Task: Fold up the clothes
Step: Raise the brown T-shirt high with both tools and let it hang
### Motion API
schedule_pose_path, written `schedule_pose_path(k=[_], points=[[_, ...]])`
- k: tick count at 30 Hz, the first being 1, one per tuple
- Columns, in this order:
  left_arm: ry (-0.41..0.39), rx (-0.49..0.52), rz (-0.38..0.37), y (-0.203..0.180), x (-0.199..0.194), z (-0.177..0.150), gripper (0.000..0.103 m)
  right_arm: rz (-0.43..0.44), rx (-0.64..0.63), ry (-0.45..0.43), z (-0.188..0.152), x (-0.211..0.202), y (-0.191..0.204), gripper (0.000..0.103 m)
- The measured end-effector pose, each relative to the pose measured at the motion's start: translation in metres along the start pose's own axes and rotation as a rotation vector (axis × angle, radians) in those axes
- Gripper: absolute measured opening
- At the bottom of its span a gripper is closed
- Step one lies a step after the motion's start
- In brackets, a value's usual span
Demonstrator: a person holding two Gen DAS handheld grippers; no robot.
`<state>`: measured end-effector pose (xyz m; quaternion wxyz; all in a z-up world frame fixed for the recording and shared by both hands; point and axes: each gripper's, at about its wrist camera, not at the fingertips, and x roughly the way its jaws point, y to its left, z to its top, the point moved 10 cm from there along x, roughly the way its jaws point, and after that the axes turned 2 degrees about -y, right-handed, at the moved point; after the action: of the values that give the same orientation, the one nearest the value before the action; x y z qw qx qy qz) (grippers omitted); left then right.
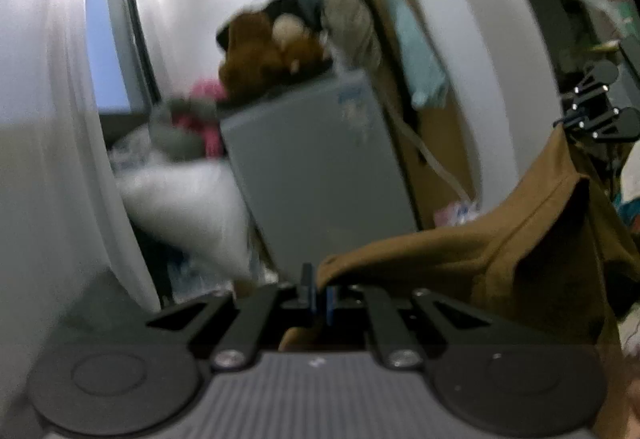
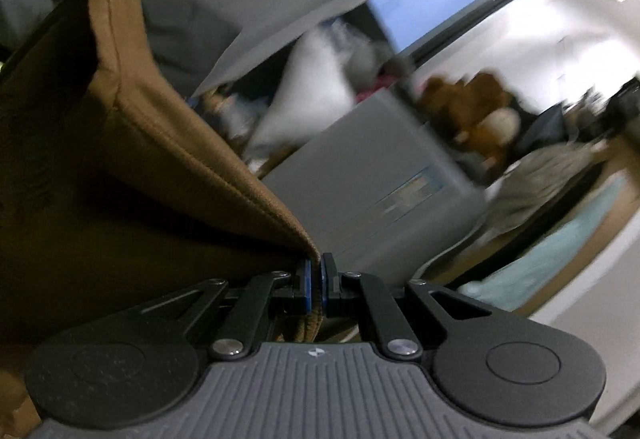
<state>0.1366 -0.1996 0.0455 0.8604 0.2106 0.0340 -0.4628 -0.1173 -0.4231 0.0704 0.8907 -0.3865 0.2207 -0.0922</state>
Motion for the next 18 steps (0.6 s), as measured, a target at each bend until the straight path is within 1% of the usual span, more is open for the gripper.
schedule_pose_path(k=[2, 3, 4, 6, 8, 10, 12, 14, 17, 18], points=[[0.022, -0.024, 0.001, 0.007, 0.023, -0.023, 0.005, 0.032, 0.004, 0.029, -0.017, 0.034, 0.015, 0.005], [0.037, -0.039, 0.003, 0.011, 0.04, -0.038, 0.005, 0.043, 0.0, 0.042, -0.026, 0.049, 0.022, 0.005], [0.062, -0.057, 0.002, 0.014, 0.065, -0.061, 0.005, 0.058, 0.0, 0.058, -0.035, 0.068, 0.03, 0.005], [0.092, -0.066, -0.005, 0.016, 0.086, -0.083, 0.005, 0.097, 0.011, 0.094, -0.054, 0.104, 0.047, 0.005], [0.149, -0.072, -0.016, 0.018, 0.125, -0.121, 0.005, 0.132, 0.018, 0.124, -0.071, 0.136, 0.064, 0.005], [0.188, -0.083, -0.02, 0.023, 0.154, -0.147, 0.005, 0.166, 0.025, 0.159, -0.09, 0.172, 0.084, 0.005], [0.218, -0.098, -0.025, 0.027, 0.177, -0.168, 0.005, 0.193, 0.03, 0.198, -0.108, 0.209, 0.101, 0.005], [0.242, -0.109, -0.029, 0.031, 0.199, -0.182, 0.005, 0.21, 0.032, 0.235, -0.124, 0.238, 0.114, 0.005], [0.31, -0.141, -0.033, 0.04, 0.252, -0.212, 0.005, 0.231, 0.046, 0.277, -0.143, 0.276, 0.128, 0.005], [0.324, -0.146, -0.032, 0.041, 0.262, -0.218, 0.005, 0.238, 0.046, 0.289, -0.149, 0.29, 0.132, 0.005]])
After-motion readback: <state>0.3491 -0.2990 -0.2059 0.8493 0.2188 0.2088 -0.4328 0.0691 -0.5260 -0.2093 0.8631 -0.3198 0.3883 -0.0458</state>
